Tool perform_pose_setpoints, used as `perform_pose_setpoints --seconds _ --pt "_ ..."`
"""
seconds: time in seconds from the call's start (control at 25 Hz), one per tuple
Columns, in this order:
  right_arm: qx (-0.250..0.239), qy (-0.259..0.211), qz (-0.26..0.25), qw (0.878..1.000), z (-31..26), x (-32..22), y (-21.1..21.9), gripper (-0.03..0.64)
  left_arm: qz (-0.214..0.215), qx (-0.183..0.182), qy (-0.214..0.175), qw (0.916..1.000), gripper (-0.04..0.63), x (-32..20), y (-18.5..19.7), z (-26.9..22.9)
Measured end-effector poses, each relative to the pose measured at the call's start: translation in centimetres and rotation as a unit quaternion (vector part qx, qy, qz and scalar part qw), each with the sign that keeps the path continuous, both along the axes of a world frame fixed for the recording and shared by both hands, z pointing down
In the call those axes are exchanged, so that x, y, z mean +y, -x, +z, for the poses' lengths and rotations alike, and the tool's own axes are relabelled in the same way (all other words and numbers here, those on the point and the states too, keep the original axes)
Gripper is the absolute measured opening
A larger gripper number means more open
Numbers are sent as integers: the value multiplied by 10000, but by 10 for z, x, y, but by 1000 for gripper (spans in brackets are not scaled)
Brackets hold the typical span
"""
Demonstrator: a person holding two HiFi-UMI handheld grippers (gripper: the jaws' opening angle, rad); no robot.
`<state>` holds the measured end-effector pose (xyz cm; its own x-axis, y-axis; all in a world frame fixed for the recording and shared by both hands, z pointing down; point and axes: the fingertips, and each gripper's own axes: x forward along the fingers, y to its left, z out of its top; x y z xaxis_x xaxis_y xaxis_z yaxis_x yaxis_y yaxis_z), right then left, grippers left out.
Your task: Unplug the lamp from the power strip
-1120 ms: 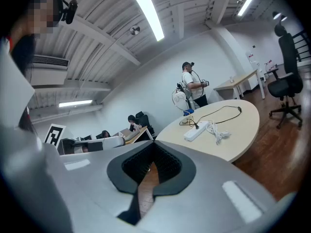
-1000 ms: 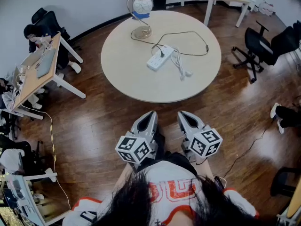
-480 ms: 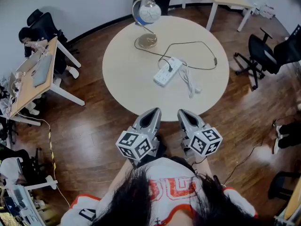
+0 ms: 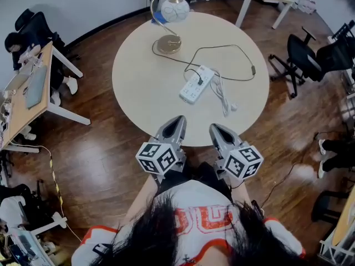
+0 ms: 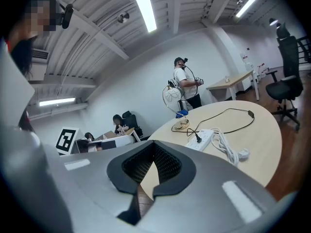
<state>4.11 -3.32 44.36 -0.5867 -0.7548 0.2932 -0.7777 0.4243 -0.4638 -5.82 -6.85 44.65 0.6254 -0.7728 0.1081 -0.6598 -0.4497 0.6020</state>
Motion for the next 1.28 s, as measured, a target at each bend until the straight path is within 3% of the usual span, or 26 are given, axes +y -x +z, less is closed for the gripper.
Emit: perform_pose_setpoints --seconds 0.12,0.4,0.68,0.84,1.08,1.28 --pt "120 59 97 9999 1 -7 -10 0 56 66 70 9999 0 -14 -14 18" --pt "244 109 -50 9996 5 -40 -17 0 273 -712 272 9967 0 -51 -50 80" --pt "530 192 -442 9974 20 -87 -24 1 11 -900 648 9938 0 -101 -54 107" --pt "949 184 -645 9932 35 -113 -37 2 -119 -940 903 9914 0 -121 -60 122" --pt "1310 367 -1013 9855 70 -155 -49 2 -151 -1364 1385 9808 0 -137 -69 160" --pt "2164 295 -1421 9654 108 -190 -40 3 -507 -1532 1872 9690 0 -142 -56 179"
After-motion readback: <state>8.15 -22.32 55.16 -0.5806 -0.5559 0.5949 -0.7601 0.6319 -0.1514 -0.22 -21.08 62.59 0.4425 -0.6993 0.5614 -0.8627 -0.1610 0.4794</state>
